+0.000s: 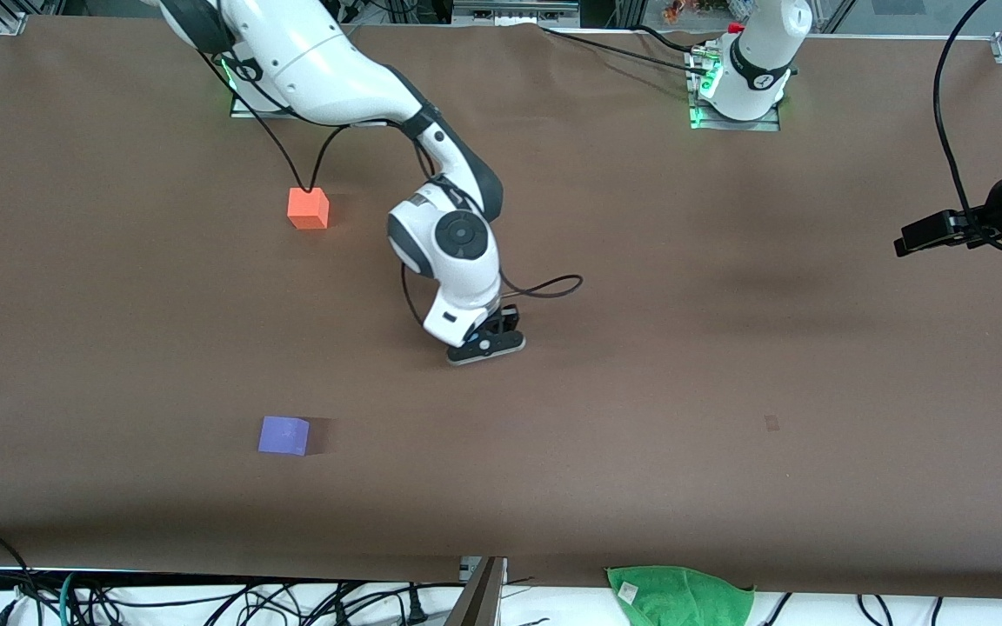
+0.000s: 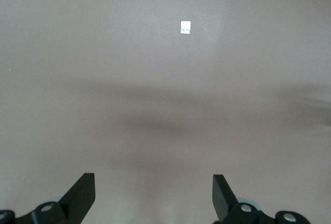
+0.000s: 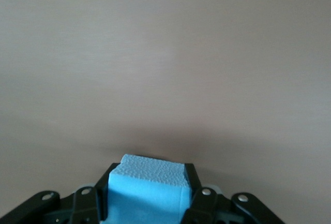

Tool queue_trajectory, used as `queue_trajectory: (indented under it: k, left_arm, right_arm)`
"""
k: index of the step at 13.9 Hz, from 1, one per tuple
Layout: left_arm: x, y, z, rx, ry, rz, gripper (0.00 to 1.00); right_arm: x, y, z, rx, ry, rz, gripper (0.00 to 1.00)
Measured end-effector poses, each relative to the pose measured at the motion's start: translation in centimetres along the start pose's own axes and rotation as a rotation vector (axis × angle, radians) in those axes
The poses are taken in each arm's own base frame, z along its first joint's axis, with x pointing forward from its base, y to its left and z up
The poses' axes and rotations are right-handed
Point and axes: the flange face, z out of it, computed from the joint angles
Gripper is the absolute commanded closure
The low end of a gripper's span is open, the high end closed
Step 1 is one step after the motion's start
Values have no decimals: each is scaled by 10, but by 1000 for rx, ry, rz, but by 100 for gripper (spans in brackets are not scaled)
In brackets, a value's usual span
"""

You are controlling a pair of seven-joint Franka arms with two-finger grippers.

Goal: Place blue block between orange and purple blocks
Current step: 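Carry the blue cube with the right gripper toward the orange cube, then lower the blue cube between orange and purple cubes, open, withdraw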

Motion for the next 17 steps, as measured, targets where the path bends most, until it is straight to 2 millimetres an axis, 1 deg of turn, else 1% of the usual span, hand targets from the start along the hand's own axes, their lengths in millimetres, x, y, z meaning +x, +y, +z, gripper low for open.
queue_trajectory:
  k: [2,3,4,5,6,7,8,9,10,11,12,15,17]
  left_arm:
    - [0,0,0,0,-1,0,0]
    - [0,0,0,0,-1,0,0]
    - [0,1,0,0,-1,2,0]
    - [0,3,1,0,-1,5,0]
    - [0,4,1,0,-1,7,0]
    - [0,5,1,0,-1,9,0]
    - [0,5,1,0,-1,10,0]
    - [0,5,1,0,-1,10,0]
    - [0,6,1,0,-1,11,0]
    - [0,6,1,0,-1,11,0]
    - [-1,6,1,0,-1,12,0]
    - [-1,8,1,0,-1,15,0]
    - [-1,11,1,0,-2,21,0]
  right_arm:
    - [11,58,-30,-6,-58,-26,100]
    - [11,89,-41,4,-80,-17,100]
    - [5,125,-46,10,-103,-6,100]
    - [-4,166,-47,22,-125,-4,100]
    - [-18,206,-43,37,-131,-7,100]
    - [-36,241,-36,45,-120,2,100]
    - [-58,268,-25,46,-102,21,100]
    - [-81,285,-13,46,-91,44,100]
    - [-101,294,-2,45,-89,63,100]
    - [-117,294,6,46,-96,85,100]
    - [-128,291,12,45,-102,112,100]
    - [-143,286,22,47,-74,145,100]
    - [-147,285,26,47,-65,150,100]
